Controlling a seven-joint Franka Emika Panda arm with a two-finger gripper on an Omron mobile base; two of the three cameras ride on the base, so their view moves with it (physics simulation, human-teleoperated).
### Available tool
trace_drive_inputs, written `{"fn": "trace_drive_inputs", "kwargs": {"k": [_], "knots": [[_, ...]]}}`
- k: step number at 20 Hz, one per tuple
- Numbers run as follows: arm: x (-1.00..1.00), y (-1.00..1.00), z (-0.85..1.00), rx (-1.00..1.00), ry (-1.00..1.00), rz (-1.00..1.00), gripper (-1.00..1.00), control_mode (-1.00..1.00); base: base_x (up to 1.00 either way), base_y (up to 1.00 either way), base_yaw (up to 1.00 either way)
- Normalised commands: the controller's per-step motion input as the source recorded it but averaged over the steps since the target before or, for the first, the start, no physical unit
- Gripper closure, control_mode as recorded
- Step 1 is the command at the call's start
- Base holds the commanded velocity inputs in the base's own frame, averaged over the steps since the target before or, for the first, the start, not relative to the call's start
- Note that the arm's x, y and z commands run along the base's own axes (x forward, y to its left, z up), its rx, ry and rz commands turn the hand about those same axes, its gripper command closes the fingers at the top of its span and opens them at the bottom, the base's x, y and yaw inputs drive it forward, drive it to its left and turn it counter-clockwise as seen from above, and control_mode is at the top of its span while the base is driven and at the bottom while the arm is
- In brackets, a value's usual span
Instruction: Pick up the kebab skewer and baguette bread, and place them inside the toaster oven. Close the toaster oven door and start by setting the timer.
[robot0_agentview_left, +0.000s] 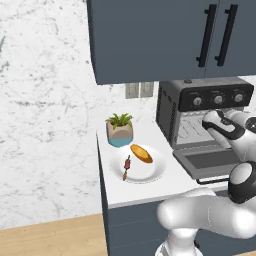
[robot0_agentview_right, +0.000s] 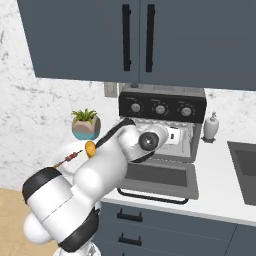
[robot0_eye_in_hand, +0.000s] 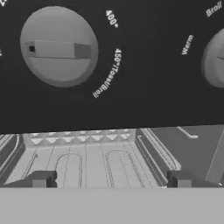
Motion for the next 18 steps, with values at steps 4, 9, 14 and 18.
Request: {"fn": "trace_drive_inputs", "kwargs": {"k": [4, 9, 14, 18], "knots": [[0.14, 0.00, -0.50, -0.09, -0.01, 0.00, -1.00, -1.00, 0.00, 0.00, 0.00], [0.04, 0.00, -0.41, 0.00, 0.00, 0.00, -1.00, -1.00, 0.00, 0.00, 0.00], [0.36, -0.05, 0.03, 0.01, 0.00, 0.00, -1.00, -1.00, 0.00, 0.00, 0.00], [0.45, -0.04, 0.07, 0.02, 0.05, -0.01, -1.00, -1.00, 0.00, 0.00, 0.00]]}}
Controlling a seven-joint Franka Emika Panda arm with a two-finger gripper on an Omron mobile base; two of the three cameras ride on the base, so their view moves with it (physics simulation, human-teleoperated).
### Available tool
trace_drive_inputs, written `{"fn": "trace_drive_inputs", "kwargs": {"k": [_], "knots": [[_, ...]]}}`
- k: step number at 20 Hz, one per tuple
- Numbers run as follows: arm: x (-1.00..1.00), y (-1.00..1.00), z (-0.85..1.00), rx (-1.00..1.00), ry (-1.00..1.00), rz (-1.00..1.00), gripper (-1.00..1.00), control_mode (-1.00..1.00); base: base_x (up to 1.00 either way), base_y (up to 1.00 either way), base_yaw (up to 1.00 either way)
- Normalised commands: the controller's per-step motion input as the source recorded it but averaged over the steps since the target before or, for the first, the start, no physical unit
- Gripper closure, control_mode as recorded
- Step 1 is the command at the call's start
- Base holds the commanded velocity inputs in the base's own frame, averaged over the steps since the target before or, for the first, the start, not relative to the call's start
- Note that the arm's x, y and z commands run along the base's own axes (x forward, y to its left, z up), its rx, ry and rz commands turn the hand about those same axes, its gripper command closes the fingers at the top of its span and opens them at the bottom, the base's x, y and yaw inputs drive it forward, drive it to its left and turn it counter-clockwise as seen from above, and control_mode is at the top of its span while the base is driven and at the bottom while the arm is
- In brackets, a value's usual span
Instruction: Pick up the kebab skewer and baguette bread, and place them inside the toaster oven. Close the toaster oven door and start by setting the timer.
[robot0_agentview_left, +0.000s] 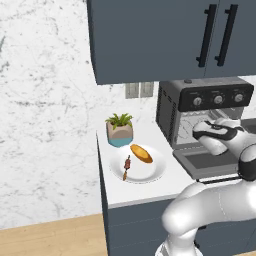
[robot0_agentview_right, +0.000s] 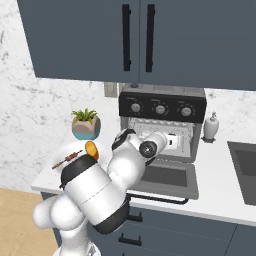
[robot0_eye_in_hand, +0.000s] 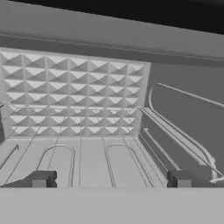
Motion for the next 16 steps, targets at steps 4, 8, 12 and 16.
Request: {"fn": "trace_drive_inputs", "kwargs": {"k": [4, 8, 12, 16], "knots": [[0.32, 0.00, 0.00, 0.01, 0.09, 0.00, -1.00, -1.00, 0.00, 0.00, 0.00], [0.02, 0.16, 0.00, 0.00, 0.06, 0.00, -1.00, -1.00, 0.00, 0.00, 0.00], [0.00, 0.09, 0.11, 0.04, 0.04, 0.00, -1.00, -1.00, 0.00, 0.00, 0.00], [0.00, 0.00, 0.15, 0.11, 0.09, 0.03, -1.00, -1.00, 0.00, 0.00, 0.00]]}}
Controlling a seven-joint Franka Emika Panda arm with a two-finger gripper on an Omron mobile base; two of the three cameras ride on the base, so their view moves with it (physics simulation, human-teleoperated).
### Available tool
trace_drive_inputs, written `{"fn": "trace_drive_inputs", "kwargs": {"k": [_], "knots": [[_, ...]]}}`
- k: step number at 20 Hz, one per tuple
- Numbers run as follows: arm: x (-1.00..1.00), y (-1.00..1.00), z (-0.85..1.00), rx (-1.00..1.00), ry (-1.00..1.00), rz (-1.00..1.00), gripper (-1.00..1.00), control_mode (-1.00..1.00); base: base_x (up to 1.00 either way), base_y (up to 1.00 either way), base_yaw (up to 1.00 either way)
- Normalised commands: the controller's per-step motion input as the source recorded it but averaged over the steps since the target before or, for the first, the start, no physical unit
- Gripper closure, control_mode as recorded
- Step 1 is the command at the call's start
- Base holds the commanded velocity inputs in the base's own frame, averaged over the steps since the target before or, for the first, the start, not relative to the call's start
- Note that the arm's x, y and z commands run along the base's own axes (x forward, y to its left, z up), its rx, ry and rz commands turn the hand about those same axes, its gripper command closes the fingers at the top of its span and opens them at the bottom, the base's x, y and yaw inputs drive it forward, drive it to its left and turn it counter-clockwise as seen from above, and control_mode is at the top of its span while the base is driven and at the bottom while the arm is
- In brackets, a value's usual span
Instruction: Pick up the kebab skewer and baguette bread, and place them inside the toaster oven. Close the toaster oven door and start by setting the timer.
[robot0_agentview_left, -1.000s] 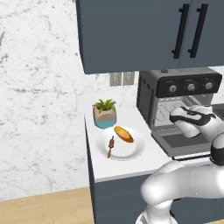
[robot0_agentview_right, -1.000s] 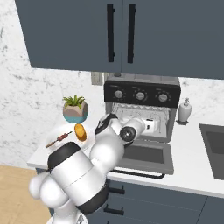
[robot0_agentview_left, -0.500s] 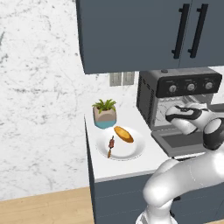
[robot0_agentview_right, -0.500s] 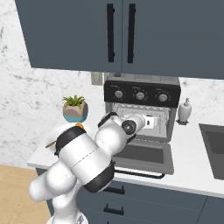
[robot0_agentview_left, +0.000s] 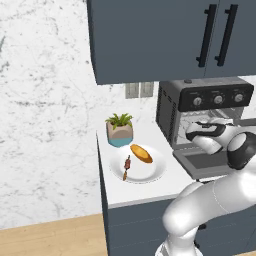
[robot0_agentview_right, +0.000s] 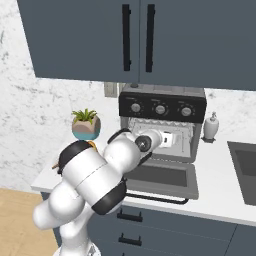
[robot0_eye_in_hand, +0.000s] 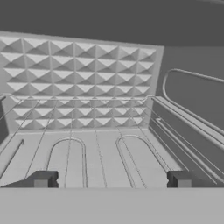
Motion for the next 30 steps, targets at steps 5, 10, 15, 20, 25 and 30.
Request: {"fn": "trace_drive_inputs", "kwargs": {"k": [5, 10, 15, 20, 25, 30], "knots": [[0.02, 0.09, 0.04, 0.04, 0.03, 0.12, -1.00, -1.00, 0.00, 0.00, 0.00], [0.03, 0.05, 0.02, 0.00, 0.00, 0.07, -1.00, -1.00, 0.00, 0.00, 0.00], [0.22, 0.02, -0.01, 0.00, 0.00, 0.03, -1.00, -1.00, 0.00, 0.00, 0.00], [0.42, 0.03, -0.17, -0.04, 0.00, 0.01, -1.00, -1.00, 0.00, 0.00, 0.00], [0.19, 0.02, -0.37, -0.04, 0.00, 0.00, -1.00, -1.00, 0.00, 0.00, 0.00], [0.14, 0.03, -0.28, -0.02, 0.01, 0.00, -1.00, -1.00, 0.00, 0.00, 0.00]]}}
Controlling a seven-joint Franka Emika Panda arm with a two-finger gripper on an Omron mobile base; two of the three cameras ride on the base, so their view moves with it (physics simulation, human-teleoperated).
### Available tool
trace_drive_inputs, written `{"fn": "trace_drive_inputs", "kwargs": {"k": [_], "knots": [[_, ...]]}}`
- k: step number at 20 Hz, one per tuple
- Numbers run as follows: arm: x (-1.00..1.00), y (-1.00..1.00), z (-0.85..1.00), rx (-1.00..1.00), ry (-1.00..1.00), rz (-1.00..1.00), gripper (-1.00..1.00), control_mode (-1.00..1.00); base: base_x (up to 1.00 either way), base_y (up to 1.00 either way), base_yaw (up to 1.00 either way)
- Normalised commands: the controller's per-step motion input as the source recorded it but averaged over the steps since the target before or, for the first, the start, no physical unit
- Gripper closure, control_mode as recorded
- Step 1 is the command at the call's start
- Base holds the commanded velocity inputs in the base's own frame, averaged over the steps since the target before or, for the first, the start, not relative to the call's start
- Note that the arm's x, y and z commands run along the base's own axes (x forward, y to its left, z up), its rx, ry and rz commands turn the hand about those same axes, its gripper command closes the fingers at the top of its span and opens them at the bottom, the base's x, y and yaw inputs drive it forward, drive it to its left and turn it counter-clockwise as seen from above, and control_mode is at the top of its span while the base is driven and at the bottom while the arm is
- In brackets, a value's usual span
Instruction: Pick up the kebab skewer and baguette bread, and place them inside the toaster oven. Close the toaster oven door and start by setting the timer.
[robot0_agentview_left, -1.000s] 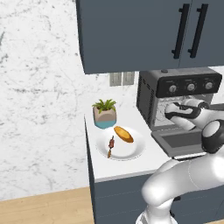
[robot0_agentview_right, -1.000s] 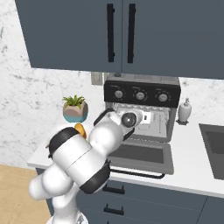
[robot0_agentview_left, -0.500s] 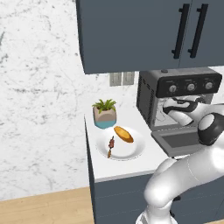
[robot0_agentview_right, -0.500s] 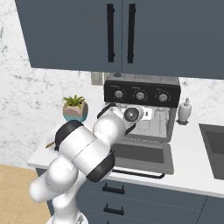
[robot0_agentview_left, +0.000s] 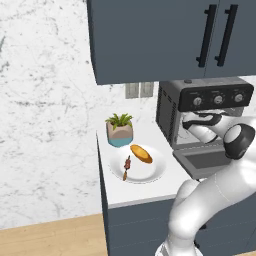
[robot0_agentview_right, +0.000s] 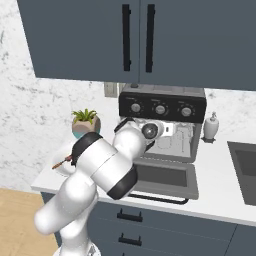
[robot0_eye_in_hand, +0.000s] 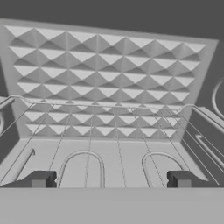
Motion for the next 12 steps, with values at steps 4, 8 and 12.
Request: {"fn": "trace_drive_inputs", "kwargs": {"k": [4, 8, 12], "knots": [[-0.07, 0.08, -0.56, -0.02, 0.10, 0.00, -1.00, -1.00, 0.00, 0.00, 0.00], [-0.21, 0.20, -0.54, 0.00, 0.22, 0.00, -1.00, -1.00, 0.00, 0.00, 0.00], [-0.53, 0.02, -0.81, 0.00, 0.12, 0.01, -1.00, -1.00, 0.00, 0.00, 0.00]]}}
